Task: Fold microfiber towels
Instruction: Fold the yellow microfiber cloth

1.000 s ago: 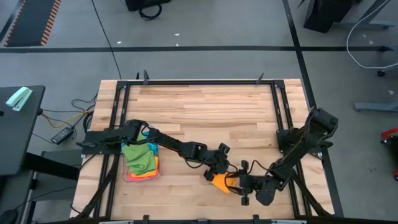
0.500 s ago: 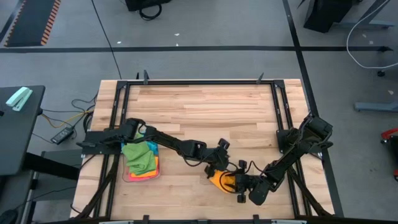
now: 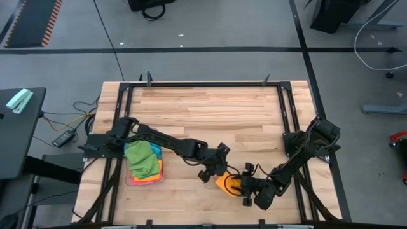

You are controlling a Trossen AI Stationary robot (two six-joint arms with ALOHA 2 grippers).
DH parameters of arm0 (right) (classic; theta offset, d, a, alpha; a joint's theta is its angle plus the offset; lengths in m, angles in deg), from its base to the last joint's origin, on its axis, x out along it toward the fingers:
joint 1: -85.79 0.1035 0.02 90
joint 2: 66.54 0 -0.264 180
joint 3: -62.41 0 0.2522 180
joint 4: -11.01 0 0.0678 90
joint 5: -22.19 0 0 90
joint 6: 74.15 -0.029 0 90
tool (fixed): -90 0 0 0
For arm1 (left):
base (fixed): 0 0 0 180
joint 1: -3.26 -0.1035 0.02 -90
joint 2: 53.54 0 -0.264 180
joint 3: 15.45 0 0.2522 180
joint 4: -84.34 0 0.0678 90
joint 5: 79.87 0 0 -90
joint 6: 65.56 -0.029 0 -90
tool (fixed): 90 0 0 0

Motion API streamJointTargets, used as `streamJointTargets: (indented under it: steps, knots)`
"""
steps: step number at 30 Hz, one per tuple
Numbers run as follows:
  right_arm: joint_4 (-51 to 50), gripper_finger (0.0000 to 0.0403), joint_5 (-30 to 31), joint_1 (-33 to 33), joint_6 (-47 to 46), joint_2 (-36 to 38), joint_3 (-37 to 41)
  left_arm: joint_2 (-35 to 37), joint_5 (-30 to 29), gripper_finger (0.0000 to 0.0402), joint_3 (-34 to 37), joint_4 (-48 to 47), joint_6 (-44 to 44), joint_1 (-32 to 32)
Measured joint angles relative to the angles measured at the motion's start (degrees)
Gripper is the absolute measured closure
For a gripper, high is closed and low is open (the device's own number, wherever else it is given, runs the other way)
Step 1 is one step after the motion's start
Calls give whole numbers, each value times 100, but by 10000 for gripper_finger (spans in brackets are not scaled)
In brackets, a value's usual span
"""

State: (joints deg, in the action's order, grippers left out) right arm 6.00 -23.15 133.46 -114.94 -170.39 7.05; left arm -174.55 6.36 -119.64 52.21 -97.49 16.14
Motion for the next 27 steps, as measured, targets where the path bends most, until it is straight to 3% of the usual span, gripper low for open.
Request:
streamJointTargets:
  steps: [7,11,21,27]
  knots:
    - [-20,217,134,-3,15,0,0,153,1260,277,-7,-222,639,155]
    - [-20,217,172,-6,26,0,0,100,1299,274,-7,43,1001,243]
    - [17,217,180,-47,36,0,2,-449,1276,225,-7,1470,2335,313]
    - [15,217,184,-36,28,0,4,-667,1000,237,0,1353,2539,290]
